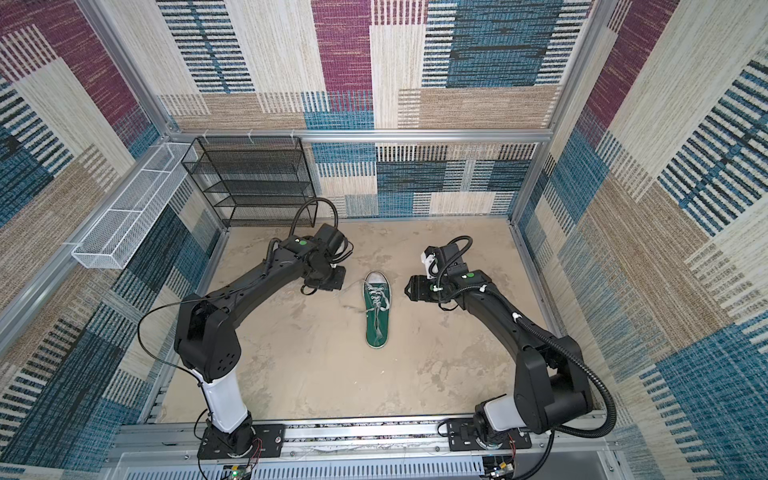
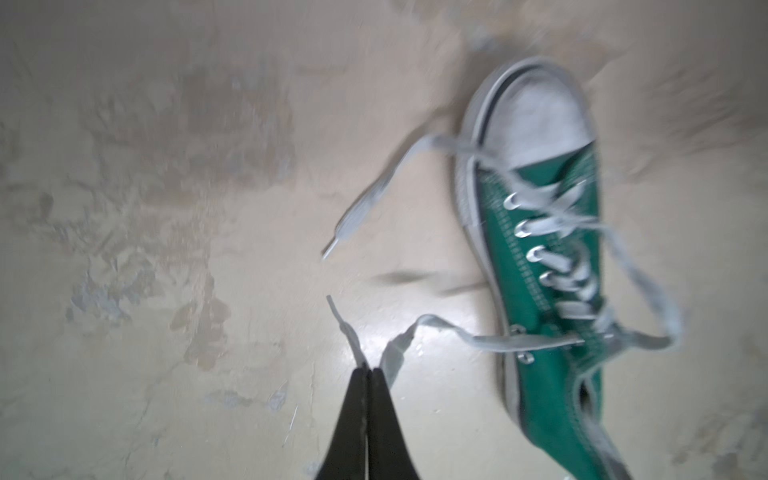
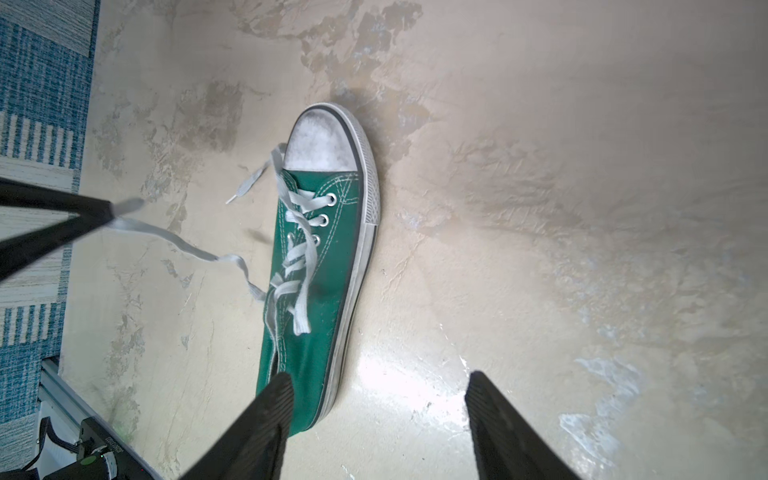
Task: Tie the shoes
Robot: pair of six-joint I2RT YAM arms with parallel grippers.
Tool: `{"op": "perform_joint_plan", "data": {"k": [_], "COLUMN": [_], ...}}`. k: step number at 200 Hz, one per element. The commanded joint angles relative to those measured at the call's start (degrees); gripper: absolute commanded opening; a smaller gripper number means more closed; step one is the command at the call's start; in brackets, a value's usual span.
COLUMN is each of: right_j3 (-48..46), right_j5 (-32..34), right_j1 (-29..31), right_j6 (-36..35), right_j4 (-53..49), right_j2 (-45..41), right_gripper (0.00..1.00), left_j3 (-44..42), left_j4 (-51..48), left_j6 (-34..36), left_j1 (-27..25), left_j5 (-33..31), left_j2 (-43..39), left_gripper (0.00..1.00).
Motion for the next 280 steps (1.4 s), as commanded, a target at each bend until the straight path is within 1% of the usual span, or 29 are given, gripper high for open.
{"op": "perform_joint_plan", "data": {"k": [1, 18, 49, 65, 76, 89, 128, 160, 164, 173, 185, 207, 233, 261, 280], "right_j3": [-0.8, -1.9, -4.4, -5.7, -6.4, -7.2, -8.7, -8.7, -8.7, -8.7, -8.8, -9.4, -9.4, -8.3, -6.5], "right_j5": [-0.6, -0.7, -0.9, -0.9, -1.2, -1.5, -3.0, -2.3, -2.2, -1.7, -1.0, 0.2, 1.2, 2.6, 6.8], "right_j1": [-1.0, -2.2, -4.9, -6.3, -6.9, -7.4, -7.7, -8.0, -8.0, -8.1, -8.3, -8.9, -9.6, -10.1, -10.0], "right_j6": [0.5, 1.3, 2.6, 2.8, 2.7, 2.9, 3.5, 3.6, 3.6, 3.7, 3.9, 4.5, 4.7, 5.1, 7.0], "right_j4": [0.8, 0.9, 0.7, 0.2, -0.2, -0.4, -0.3, -1.2, -1.3, -1.7, -2.2, -2.8, -3.3, -3.8, -6.3], "right_j2": [-1.1, -2.0, -5.1, -6.7, -7.5, -8.3, -9.6, -10.3, -10.4, -10.7, -11.2, -11.9, -12.2, -10.6, -6.7], "right_gripper": [0.69, 0.69, 0.69, 0.69, 0.69, 0.69, 0.69, 0.69, 0.69, 0.69, 0.69, 0.69, 0.69, 0.68, 0.63], "left_j3": [10.1, 21.9, 47.7, 55.6, 58.8, 58.0, 46.5, 47.2, 47.3, 48.1, 49.0, 49.9, 49.5, 49.2, 47.3], "left_j4": [-2.5, -4.6, -9.8, -9.7, -9.3, -6.2, 6.8, 8.3, 8.3, 8.3, 8.3, 8.4, 9.3, 9.8, 9.9], "left_j6": [4.6, 6.2, 7.7, 6.6, 6.5, 5.9, 4.0, 1.6, 1.4, 1.5, 1.6, 2.0, 1.7, 1.5, 1.1], "left_j1": [-1.7, -2.8, -4.3, -5.2, -5.9, -6.7, -9.4, -11.3, -11.6, -12.1, -12.9, -13.9, -14.0, -13.6, -12.5], "left_j5": [1.0, 2.2, 5.4, 7.3, 8.4, 9.8, 15.3, 20.0, 20.7, 22.3, 23.3, 23.4, 23.0, 21.2, 20.2], "left_j2": [3.7, 9.8, 24.0, 28.6, 30.8, 31.7, 30.5, 35.2, 36.0, 37.6, 39.2, 40.0, 39.2, 37.4, 34.1], "left_gripper": [0.00, 0.00, 0.00, 0.00, 0.00, 0.00, 0.00, 0.00, 0.03, 0.16, 0.29, 0.42, 0.49, 0.50, 0.48]}}
